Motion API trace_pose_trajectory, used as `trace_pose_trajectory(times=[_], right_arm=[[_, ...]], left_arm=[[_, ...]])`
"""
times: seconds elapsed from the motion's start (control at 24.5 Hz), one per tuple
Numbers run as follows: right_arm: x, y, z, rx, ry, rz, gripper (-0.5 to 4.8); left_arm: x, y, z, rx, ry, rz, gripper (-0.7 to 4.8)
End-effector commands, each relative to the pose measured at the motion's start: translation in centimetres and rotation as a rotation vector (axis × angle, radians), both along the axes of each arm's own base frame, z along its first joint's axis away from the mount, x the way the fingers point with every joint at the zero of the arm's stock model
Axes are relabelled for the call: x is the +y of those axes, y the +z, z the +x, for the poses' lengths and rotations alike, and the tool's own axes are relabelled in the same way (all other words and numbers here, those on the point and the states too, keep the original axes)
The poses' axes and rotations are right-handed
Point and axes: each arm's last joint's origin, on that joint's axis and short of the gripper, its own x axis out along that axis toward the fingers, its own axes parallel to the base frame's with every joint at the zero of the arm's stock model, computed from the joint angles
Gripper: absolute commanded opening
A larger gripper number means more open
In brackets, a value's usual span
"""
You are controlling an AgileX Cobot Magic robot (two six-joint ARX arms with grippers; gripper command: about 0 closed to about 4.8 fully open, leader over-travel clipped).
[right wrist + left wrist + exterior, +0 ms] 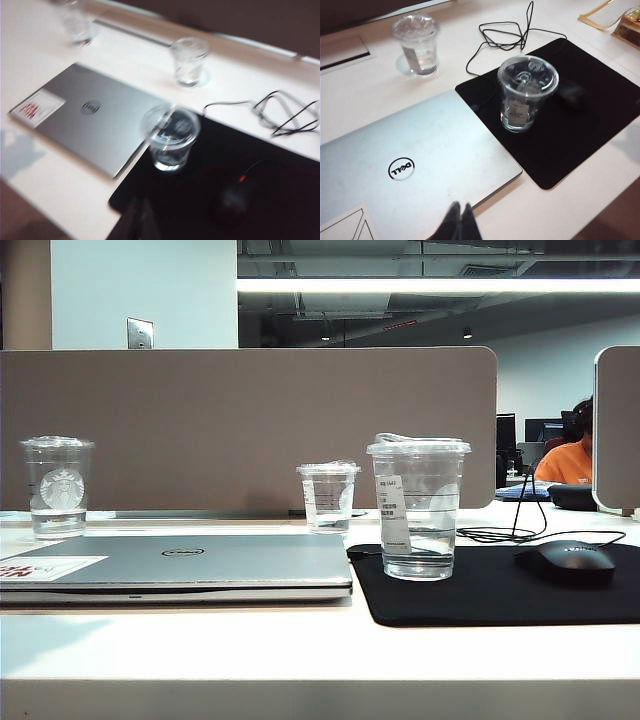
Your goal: Pick up the coffee cup on the middle and place it on the right side of the laptop.
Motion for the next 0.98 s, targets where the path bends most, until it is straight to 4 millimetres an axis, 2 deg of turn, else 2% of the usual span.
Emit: trace_pose_trajectory(times=[0.04,0.25,0.29,0.37,0.57,0.7,0.86,0.98], right_arm=[[-0.4,-1.1,-1.6,-0.025,-0.017,-0.006,-0.05],[-1.4,-3.6,-3.4,-0.045,-0.137,-0.032,-0.05],[-1.7,-4.6,-4.0,-0.041,-0.193,0.001,-0.05],[-1.9,-5.7,-4.7,-0.046,-0.199,0.021,-0.04],[-2.2,-7.2,-6.1,-0.078,-0.192,0.101,-0.05],[-2.5,-8.4,-6.8,-0.189,-0.189,0.157,-0.05],[-2.6,-10.8,-7.1,-0.273,-0.187,0.191,-0.05],[-2.2,-12.0,-6.1,-0.253,-0.187,0.183,-0.05]], left_arm=[[1.2,-1.4,-1.5,-0.054,-0.013,-0.060,-0.06],[2.8,-4.7,-3.5,-0.079,-0.058,-0.088,-0.06],[3.2,-6.0,-4.1,-0.088,-0.063,-0.094,-0.06],[3.7,-7.3,-4.6,-0.081,-0.055,-0.085,-0.06],[4.3,-8.6,-4.9,-0.112,0.055,-0.135,-0.06],[4.3,-10.3,-5.0,-0.241,-0.002,-0.128,-0.06],[4.5,-13.2,-5.5,-0.285,-0.071,-0.189,-0.06],[4.4,-14.2,-5.3,-0.280,-0.063,-0.181,-0.06]])
